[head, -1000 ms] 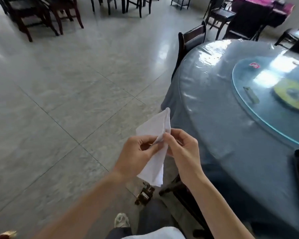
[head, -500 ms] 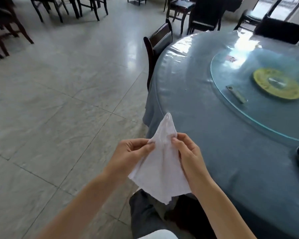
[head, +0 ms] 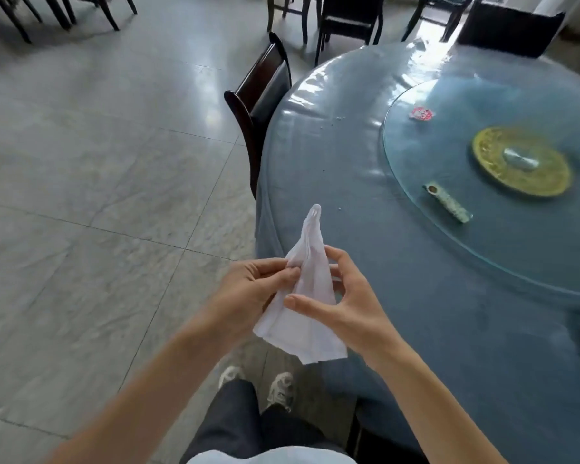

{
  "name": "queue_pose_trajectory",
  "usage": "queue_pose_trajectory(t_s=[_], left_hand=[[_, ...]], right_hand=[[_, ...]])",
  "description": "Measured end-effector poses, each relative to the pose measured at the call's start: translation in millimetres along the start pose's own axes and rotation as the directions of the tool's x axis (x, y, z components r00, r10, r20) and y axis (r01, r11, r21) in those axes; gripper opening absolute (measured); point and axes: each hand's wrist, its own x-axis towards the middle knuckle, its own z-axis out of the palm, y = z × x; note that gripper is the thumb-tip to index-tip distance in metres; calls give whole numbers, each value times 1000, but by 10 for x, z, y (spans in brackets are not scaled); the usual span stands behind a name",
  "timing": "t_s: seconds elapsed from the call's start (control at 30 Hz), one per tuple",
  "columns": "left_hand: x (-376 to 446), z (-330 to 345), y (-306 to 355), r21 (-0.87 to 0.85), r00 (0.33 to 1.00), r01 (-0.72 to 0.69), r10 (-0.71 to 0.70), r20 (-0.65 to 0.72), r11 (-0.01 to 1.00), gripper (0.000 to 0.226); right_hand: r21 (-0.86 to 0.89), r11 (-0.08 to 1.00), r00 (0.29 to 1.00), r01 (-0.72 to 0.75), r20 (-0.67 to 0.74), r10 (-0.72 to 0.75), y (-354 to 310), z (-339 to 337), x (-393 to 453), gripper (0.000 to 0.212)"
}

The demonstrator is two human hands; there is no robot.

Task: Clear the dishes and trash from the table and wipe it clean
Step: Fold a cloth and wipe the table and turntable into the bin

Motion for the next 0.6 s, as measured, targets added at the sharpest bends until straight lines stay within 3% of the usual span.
queue_pose_trajectory(t_s=[0.17, 0.4, 0.5, 0.6], left_hand=[[437, -20, 195, -14, 998, 62, -62, 32, 998, 23], [916, -91, 389, 308, 998, -66, 66, 10, 949, 11], [1050, -123, 437, 395, 986, -145, 98, 137, 907, 10], [1166, -176, 427, 481, 959, -212, 85, 272, 851, 24]], right_hand=[[96, 995, 994, -39, -98, 48, -60, -26, 340, 52], [104, 991, 967, -85, -230, 107, -145, -30, 664, 48], [87, 993, 954, -82, -282, 103, -143, 7, 775, 35], [13, 993, 951, -117, -286, 116, -119, -28, 787, 44]])
